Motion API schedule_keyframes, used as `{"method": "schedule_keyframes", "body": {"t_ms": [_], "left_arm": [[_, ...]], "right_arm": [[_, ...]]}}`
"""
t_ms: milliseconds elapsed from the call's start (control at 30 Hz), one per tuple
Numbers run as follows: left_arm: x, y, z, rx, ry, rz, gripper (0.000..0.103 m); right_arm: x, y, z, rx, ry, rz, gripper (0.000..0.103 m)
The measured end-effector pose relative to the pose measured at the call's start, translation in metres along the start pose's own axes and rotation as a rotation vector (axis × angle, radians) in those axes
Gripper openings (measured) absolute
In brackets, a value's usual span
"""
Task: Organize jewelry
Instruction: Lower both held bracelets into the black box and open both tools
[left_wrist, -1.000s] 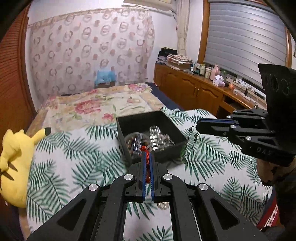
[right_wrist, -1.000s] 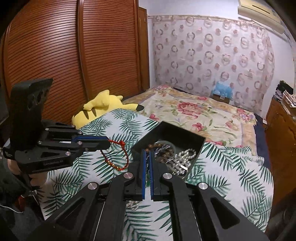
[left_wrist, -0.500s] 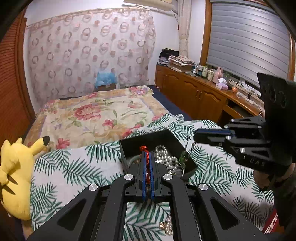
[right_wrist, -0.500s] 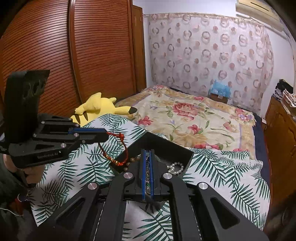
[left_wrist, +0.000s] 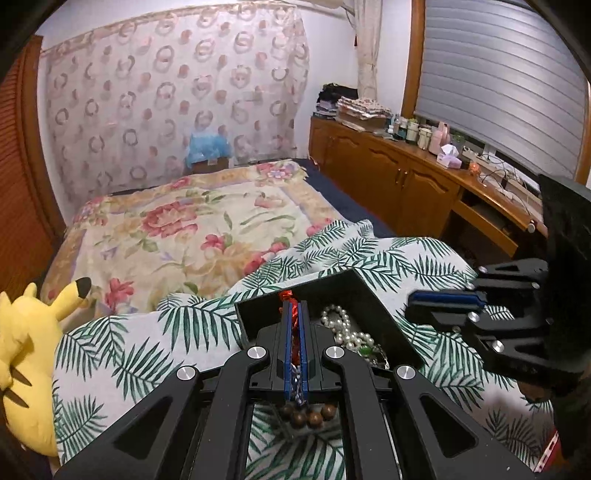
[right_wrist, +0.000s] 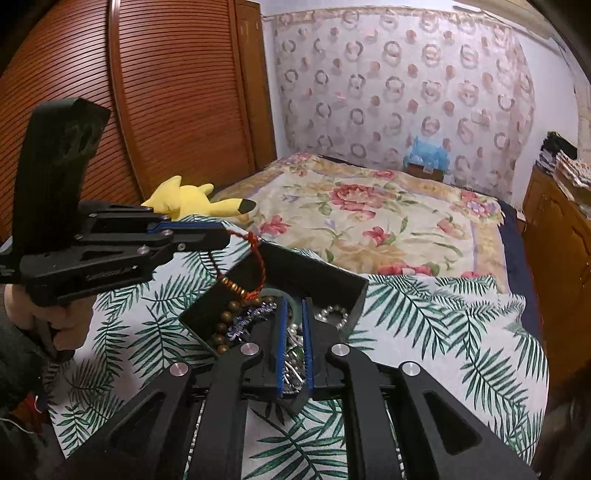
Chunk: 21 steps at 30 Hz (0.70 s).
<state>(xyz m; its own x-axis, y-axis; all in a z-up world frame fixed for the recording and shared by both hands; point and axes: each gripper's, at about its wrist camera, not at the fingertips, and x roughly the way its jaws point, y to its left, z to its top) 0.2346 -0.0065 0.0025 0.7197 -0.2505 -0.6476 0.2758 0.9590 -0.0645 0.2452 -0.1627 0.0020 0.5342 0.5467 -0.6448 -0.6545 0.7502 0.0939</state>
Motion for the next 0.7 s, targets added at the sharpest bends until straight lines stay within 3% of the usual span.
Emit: {"method": "schedule_keyframes", "body": {"t_ms": [200, 233, 267, 333, 400, 467, 700], "left_arm": [[0.013, 0.0, 0.006, -0.003, 0.013, 0.001, 0.004], [0.013, -0.001, 0.006, -0.001, 0.015, 0.003, 0.01], [0.013, -0.002, 0.007, -0.002, 0.012, 0.006, 0.024], [0.01, -0.001, 0.006, -0.007, 0.002, 0.007, 0.035], [0.008, -0.001, 0.003, -0.01, 0.006, 0.011, 0.037], [0.005, -0.001, 0.001, -0.014, 0.008, 0.019, 0.048], [-0.023, -0.001, -0.019, -0.039, -0.004, 0.02, 0.066]], "right_arm": [[-0.004, 0.0, -0.009, 0.007, 0.007, -0.02, 0.009], [-0.005, 0.001, -0.011, 0.01, 0.005, -0.02, 0.009], [-0.007, 0.001, -0.012, 0.014, 0.004, -0.02, 0.009], [-0.01, 0.001, -0.016, 0.018, 0.003, -0.023, 0.009], [-0.014, 0.003, -0.019, 0.021, 0.001, -0.028, 0.009], [-0.018, 0.005, -0.025, 0.027, 0.001, -0.029, 0.009], [-0.021, 0.024, -0.045, 0.008, 0.031, -0.002, 0.01]]}}
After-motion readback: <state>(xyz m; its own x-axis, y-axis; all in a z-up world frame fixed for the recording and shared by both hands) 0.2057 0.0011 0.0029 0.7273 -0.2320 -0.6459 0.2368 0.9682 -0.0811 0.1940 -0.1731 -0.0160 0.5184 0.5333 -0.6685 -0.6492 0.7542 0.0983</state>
